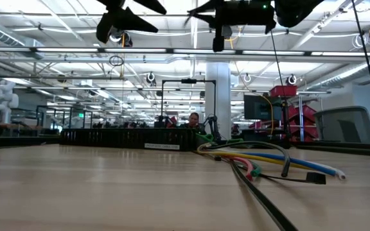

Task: Ziptie cables
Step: Insert the black zip tie into the lock head

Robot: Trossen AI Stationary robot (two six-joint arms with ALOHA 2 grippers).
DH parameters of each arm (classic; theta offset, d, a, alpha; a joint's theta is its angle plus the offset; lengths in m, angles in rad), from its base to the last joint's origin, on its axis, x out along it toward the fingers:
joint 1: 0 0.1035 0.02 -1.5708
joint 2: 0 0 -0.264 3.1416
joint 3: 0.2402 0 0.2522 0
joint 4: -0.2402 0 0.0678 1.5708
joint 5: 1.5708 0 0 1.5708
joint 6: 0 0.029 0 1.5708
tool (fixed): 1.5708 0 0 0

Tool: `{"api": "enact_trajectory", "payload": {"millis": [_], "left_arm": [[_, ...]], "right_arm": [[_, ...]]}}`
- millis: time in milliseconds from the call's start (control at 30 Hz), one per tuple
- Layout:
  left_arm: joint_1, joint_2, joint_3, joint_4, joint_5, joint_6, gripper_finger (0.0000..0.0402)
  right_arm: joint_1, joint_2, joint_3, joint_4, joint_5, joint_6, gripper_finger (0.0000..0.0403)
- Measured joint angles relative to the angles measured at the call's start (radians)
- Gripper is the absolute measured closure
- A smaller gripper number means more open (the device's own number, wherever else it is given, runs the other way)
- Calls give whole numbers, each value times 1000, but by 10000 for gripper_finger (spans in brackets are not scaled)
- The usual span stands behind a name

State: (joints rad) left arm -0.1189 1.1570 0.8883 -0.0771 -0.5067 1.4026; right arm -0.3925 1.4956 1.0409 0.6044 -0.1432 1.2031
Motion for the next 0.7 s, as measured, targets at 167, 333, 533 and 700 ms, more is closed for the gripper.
{"api": "enact_trajectory", "payload": {"millis": [167,333,533,700], "left_arm": [[-63,29,1,60,-35,124,187],[-84,30,2,75,-37,169,187],[-100,31,2,80,82,176,187],[-100,47,3,112,192,174,187]], "right_arm": [[3,30,0,-8,-16,167,403],[30,41,0,-59,-39,226,403],[57,40,0,-76,-14,254,403],[89,41,-1,-84,44,252,403]]}}
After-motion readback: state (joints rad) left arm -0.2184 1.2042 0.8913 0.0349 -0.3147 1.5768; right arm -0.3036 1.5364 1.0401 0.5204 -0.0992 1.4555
